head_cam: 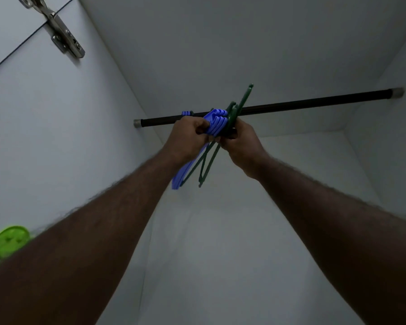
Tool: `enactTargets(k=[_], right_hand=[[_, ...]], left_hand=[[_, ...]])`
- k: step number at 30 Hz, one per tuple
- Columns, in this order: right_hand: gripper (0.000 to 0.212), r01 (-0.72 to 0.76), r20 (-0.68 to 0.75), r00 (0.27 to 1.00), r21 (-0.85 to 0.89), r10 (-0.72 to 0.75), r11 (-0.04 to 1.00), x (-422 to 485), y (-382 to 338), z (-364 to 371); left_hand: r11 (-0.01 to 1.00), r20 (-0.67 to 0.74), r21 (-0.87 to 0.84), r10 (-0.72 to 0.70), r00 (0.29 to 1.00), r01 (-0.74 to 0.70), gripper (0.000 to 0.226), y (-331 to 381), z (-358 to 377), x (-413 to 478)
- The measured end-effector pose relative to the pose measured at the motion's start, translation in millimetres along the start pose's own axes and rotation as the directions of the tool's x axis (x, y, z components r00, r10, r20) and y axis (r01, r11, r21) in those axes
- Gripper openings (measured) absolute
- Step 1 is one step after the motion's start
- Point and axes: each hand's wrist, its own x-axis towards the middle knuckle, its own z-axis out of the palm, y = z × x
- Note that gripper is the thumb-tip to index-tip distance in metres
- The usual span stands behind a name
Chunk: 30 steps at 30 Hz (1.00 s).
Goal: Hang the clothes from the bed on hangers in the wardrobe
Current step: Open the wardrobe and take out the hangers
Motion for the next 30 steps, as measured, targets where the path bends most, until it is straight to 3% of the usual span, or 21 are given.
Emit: enactTargets(k=[3, 5, 12, 21, 25, 30], right_hand=[[0.023, 0.027, -0.034, 0.999, -0.025, -0.028, 0.999, 2.5, 1.0, -13.0], [0.021, 0.017, -0.041, 0.999, -0.035, -0.019, 0.999, 5.1, 1.9, -21.2], [0.034, 0.011, 0.062, 0.998, -0.035, -0.009, 0.999, 5.9, 4.2, -38.2], [0.03, 0.057, 0.034, 0.998, -0.01, -0.057, 0.998, 7.0, 11.0, -47.4], [0.025, 0.08, 0.022, 0.997, -0.068, -0.078, 0.995, 29.2, -0.6, -60.4], [0.019, -0.014, 0.037, 0.999, -0.081, 0.017, 0.997, 62.9, -20.6, -77.6]], left_hand=[[0.996, 0.058, -0.081, 0.038, 0.998, -0.033, 0.04, 6.0, 8.5, -0.7], [0.999, 0.097, -0.036, 0.043, 0.994, -0.039, 0.042, 7.7, 15.0, -0.6], [0.995, -0.011, 0.088, 0.04, 0.999, -0.039, 0.037, 6.0, 41.8, 0.0], [0.994, -0.124, 0.065, 0.094, 0.988, -0.086, 0.024, 11.2, 55.3, 5.2], [0.994, -0.073, 0.08, 0.08, 0.994, -0.074, 0.014, 25.0, 47.1, 36.0], [1.0, -0.043, -0.006, 0.0, 0.999, 0.0, 0.017, 37.9, 45.7, 73.6]])
